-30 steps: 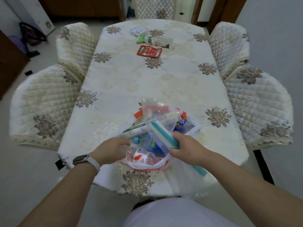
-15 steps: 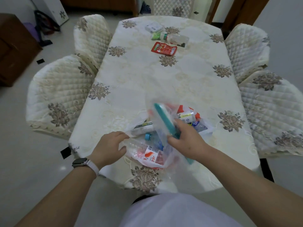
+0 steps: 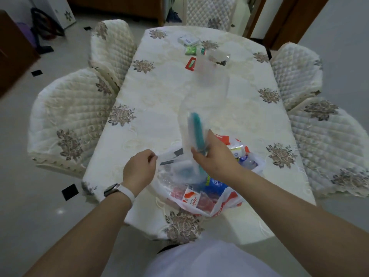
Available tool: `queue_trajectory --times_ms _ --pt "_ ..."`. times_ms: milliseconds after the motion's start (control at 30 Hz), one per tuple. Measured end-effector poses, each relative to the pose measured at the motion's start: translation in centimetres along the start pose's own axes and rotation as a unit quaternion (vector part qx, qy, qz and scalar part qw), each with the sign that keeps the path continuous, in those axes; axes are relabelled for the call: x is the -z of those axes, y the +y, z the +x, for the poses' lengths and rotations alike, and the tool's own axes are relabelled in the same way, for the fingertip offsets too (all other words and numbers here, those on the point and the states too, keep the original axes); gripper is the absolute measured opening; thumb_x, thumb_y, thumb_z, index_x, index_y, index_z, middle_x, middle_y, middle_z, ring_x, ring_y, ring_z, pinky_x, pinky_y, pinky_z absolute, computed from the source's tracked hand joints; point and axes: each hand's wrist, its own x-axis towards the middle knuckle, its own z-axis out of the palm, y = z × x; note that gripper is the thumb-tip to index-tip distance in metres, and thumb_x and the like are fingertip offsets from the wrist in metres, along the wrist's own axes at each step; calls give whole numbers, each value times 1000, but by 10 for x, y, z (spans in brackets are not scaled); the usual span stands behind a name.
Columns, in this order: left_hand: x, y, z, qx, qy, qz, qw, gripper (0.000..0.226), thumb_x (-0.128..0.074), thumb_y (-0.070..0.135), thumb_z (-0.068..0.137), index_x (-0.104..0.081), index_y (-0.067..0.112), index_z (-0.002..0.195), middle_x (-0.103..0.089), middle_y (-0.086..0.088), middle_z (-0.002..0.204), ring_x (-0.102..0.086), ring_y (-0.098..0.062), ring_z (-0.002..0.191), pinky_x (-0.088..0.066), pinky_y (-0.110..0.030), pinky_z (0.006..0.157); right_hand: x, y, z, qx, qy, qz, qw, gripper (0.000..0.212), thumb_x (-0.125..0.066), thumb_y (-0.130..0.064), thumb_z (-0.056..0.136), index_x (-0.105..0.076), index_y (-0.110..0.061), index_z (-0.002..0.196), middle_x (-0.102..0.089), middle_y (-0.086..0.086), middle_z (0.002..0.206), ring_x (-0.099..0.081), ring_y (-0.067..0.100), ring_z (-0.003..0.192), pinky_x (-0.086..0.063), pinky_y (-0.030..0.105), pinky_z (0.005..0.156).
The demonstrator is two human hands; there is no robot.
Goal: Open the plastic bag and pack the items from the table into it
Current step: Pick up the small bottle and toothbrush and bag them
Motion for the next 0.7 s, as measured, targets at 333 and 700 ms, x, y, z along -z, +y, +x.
queue_trajectory --times_ms 333,700 --pt "25 -19 11 41 5 -198 979 17 -59 24 96 -61 25 78 -65 5 76 -63 -19 73 -47 -31 63 1 11 21 71 -115 -328 935 33 -59 -24 85 -48 -28 116 -49 -9 93 -55 20 83 -39 29 57" --pt "22 -14 4 0 21 -240 971 13 -62 22 93 -58 22 81 -61 2 78 -57 -15 70 -46 -31 66 -59 64 16 51 -108 -421 899 33 -52 -54 93 -56 -25 107 -59 -2 102 -53 18 90 -44 36 83"
